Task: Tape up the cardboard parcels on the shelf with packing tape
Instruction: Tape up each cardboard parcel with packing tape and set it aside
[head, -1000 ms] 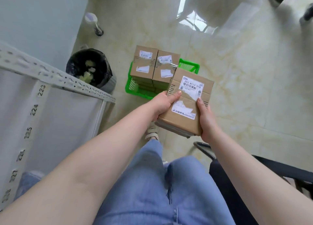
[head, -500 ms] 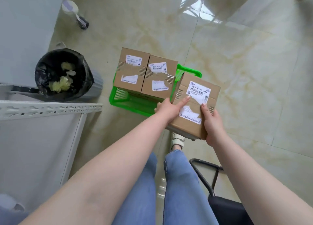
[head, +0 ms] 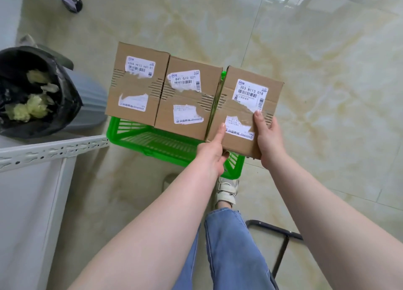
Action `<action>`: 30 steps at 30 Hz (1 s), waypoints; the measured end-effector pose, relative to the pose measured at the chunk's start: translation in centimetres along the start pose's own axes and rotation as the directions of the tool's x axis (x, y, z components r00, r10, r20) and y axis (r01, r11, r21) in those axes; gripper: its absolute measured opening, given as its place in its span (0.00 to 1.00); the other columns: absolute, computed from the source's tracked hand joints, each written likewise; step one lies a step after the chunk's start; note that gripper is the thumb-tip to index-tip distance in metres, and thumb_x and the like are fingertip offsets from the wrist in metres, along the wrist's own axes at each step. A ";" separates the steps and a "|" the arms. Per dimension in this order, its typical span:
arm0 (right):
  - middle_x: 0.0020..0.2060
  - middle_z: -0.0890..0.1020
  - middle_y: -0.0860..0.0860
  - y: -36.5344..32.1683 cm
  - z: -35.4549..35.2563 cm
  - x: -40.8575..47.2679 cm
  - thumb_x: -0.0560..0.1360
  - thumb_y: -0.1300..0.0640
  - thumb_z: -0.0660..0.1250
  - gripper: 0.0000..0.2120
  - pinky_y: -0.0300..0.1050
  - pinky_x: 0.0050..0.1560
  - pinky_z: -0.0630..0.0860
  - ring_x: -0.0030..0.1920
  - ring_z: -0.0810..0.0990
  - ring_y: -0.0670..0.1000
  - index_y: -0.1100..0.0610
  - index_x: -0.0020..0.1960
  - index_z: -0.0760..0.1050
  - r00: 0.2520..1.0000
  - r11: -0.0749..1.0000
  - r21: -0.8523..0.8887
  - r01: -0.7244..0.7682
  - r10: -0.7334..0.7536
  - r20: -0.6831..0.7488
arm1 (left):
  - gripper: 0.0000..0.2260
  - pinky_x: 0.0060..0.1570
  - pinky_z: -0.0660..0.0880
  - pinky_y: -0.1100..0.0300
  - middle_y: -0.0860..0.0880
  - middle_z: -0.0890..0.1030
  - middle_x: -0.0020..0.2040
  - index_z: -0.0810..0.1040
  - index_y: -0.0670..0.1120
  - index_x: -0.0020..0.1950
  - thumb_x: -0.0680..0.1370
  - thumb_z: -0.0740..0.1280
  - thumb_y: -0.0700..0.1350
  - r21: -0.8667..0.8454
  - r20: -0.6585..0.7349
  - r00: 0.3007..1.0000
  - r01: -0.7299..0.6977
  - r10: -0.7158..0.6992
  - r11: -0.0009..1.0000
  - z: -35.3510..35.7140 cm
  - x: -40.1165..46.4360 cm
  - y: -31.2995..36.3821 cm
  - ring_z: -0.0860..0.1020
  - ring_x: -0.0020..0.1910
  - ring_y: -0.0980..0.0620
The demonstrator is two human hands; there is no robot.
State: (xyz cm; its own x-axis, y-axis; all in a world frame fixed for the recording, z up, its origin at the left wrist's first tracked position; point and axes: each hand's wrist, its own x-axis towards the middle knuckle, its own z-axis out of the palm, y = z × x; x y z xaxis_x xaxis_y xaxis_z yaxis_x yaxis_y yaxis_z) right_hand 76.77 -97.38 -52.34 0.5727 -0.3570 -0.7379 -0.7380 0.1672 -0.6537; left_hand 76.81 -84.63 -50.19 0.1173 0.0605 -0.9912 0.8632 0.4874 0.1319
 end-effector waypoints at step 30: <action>0.58 0.81 0.45 3.2 1.4 1.5 0.60 0.33 0.73 0.42 0.53 0.64 0.75 0.59 0.80 0.46 0.51 0.68 0.69 0.994 0.993 -0.115 0.032 -0.043 -0.098 | 0.31 0.59 0.79 0.49 0.42 0.84 0.54 0.76 0.39 0.64 0.68 0.78 0.56 -0.041 0.013 0.999 -0.031 0.032 0.999 -0.4 4.3 -0.8 0.84 0.51 0.45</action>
State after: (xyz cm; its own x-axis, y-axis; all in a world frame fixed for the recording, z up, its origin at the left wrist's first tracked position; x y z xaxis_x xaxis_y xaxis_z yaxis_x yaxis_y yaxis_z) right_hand 75.80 -96.05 -55.74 0.5663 -0.4520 -0.6891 -0.7555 0.0494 -0.6533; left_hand 76.40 -84.38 -54.60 0.1509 0.0648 -0.9864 0.8382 0.5206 0.1624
